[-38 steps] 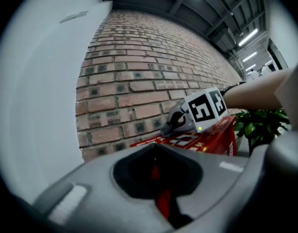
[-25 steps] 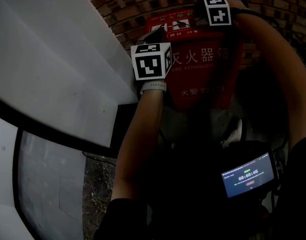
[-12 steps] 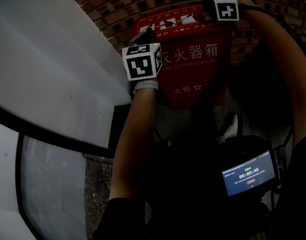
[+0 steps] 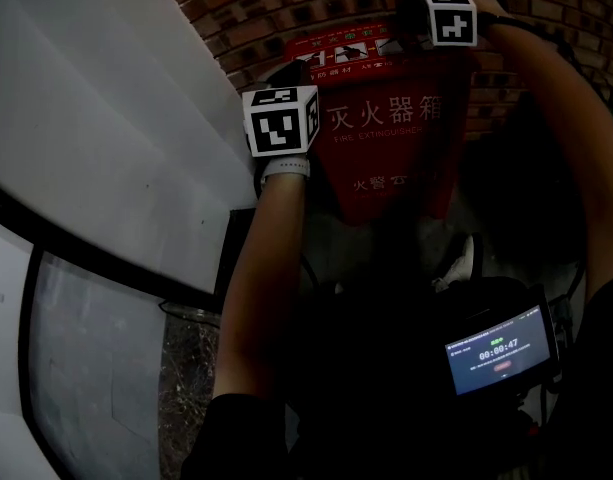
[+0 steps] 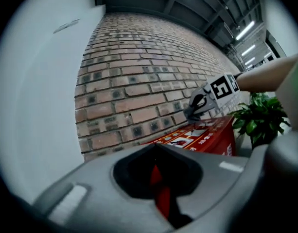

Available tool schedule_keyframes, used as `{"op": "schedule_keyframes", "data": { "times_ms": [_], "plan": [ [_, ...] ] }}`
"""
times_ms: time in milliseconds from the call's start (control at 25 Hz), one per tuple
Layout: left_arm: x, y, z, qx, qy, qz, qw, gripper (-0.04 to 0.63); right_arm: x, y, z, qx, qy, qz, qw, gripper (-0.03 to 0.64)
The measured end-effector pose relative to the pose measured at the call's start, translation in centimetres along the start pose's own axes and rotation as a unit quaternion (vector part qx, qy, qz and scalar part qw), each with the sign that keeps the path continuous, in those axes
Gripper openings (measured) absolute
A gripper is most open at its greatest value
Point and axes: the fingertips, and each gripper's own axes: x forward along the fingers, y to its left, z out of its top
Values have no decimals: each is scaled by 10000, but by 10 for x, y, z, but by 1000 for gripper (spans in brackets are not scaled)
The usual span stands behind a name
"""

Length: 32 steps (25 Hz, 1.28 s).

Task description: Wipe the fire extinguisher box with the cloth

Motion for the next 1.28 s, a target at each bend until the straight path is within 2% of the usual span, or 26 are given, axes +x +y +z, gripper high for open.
{"op": "schedule_keyframes", "data": {
  "times_ms": [200, 360, 640, 800, 960, 1280],
  "plan": [
    [-8, 14, -11, -306, -38, -14, 9995, 3, -3, -11, 86, -141, -562, -104, 9983, 32],
    [-9, 21, -13, -550, -135, -44, 9984, 3, 4, -15, 144, -377, -818, -124, 9959, 32],
    [-13, 17, -14, -564, -234, -229, 9979, 3, 30, -2, 224, -622, -1216, 53, 9906, 32],
    [-12, 23, -16, -591, -251, -230, 9977, 3, 48, 6, 241, -944, -1108, 139, 9892, 32],
    [-8, 22, -21, -578, -251, -309, 9975, 3, 62, 16, 240, -1158, -963, 225, 9883, 32],
    [-6, 22, -20, -507, -251, -213, 9982, 3, 61, 20, 231, -1077, -958, 286, 9891, 31]
  ]
}}
